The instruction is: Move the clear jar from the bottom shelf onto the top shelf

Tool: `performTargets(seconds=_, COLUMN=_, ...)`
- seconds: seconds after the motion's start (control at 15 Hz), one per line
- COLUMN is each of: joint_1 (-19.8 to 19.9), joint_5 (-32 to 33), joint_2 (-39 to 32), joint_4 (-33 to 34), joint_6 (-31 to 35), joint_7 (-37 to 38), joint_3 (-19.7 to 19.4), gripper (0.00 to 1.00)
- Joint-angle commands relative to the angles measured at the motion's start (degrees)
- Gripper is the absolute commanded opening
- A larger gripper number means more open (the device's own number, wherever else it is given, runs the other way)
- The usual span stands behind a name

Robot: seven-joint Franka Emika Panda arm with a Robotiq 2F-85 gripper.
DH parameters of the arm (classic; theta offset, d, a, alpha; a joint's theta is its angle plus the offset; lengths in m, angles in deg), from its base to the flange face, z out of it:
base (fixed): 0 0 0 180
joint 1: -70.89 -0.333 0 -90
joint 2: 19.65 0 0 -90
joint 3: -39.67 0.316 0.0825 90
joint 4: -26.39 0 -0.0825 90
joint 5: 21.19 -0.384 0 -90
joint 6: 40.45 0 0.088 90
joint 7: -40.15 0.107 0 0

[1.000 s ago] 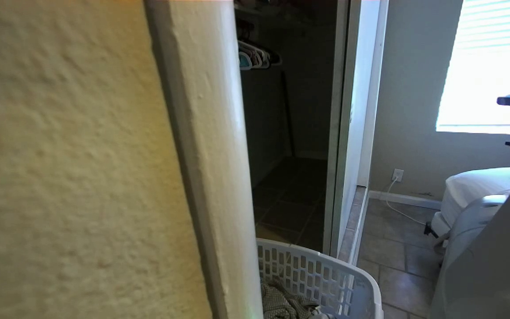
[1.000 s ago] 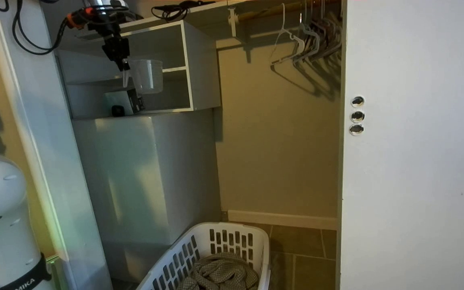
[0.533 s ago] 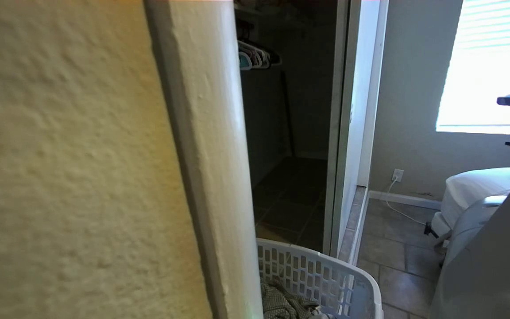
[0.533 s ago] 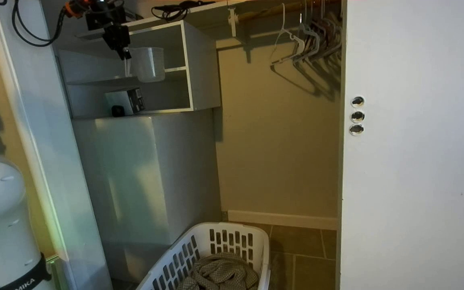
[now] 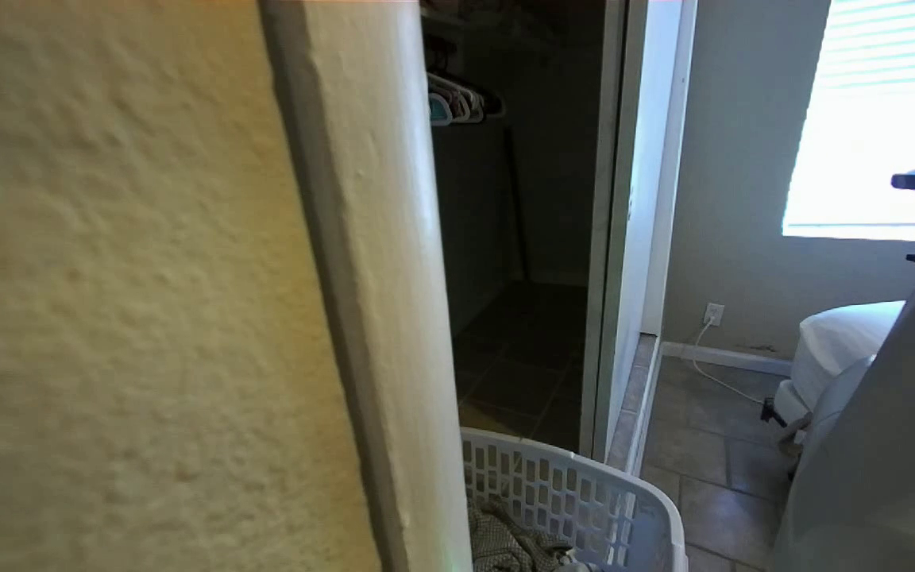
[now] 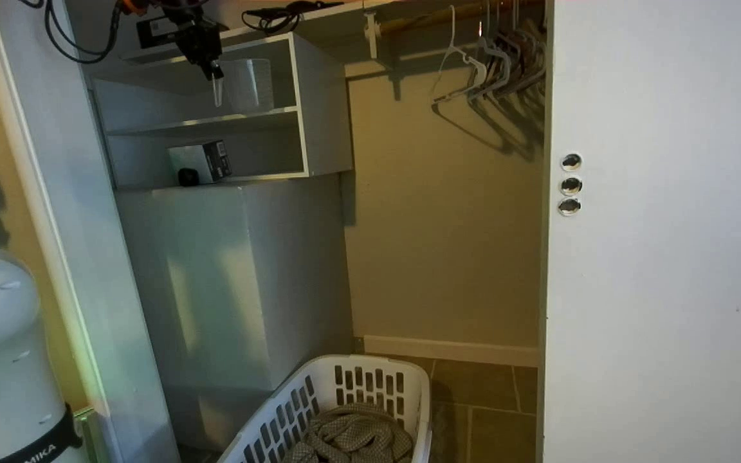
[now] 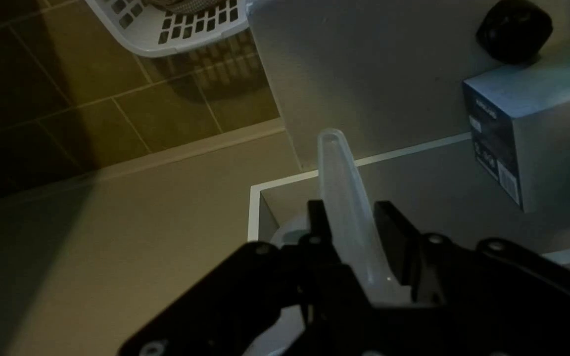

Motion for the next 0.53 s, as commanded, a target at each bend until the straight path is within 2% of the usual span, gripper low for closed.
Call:
performTargets(seconds=0.0, joint_1=-0.25, joint_5=2.29, joint_2=-6.55, joint_4=9.74, joint_6=-3.44, joint_7=-2.11, joint_3=1.02, gripper=0.07)
performTargets(seconds=0.47, joint_1=-2.58, joint_5=4.81, joint_2=-14.29, joint_4=20.66, joint_6=-9.15, joint_7=-4.97, joint_3=1.01, gripper=0.07)
